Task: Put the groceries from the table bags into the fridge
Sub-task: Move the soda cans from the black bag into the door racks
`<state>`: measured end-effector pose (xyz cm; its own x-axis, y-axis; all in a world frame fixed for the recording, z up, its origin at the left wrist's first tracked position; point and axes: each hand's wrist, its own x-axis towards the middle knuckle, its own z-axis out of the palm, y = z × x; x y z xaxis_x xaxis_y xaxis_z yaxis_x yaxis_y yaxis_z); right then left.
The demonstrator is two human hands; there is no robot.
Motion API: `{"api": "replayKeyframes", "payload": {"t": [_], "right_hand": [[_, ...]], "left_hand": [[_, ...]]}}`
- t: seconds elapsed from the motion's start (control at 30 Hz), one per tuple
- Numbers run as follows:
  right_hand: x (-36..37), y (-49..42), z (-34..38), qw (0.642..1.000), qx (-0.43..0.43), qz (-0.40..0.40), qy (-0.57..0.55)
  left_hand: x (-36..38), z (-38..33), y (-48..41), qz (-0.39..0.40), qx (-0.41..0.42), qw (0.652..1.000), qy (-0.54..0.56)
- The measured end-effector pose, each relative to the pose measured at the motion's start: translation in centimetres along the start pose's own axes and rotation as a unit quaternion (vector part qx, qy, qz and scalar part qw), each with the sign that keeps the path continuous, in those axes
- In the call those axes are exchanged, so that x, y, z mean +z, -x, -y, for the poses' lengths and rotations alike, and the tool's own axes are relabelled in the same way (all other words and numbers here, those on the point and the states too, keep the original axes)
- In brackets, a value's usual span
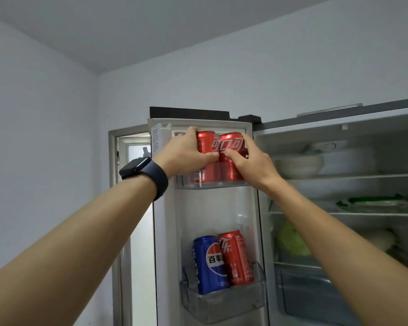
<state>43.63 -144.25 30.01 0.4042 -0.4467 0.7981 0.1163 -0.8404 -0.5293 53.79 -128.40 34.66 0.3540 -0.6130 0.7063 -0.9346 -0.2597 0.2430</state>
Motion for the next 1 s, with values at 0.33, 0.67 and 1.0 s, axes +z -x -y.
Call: {"api": "replayKeyframes", "payload": {"t": [0.33, 0.67, 1.0], "right_hand": [[1.8, 2.7, -0.3, 0.990, -0.017, -0.127, -0.057], [8.4, 20.7, -0.8, 0.981, -0.100, -0.160, -0.036], [21.7, 41.5, 3.7, 0.997, -0.030, 0.073, -0.015]], "left_hand": [[2.5, 0.9, 3.5, -0.122, 0.042, 0.989, 0.074], [8.7, 8.2, 19.5, -0.112, 0.051, 0.992, -0.002], [7.0, 24.1, 44.8, 0.040, -0.191, 0.980, -0.039]]}}
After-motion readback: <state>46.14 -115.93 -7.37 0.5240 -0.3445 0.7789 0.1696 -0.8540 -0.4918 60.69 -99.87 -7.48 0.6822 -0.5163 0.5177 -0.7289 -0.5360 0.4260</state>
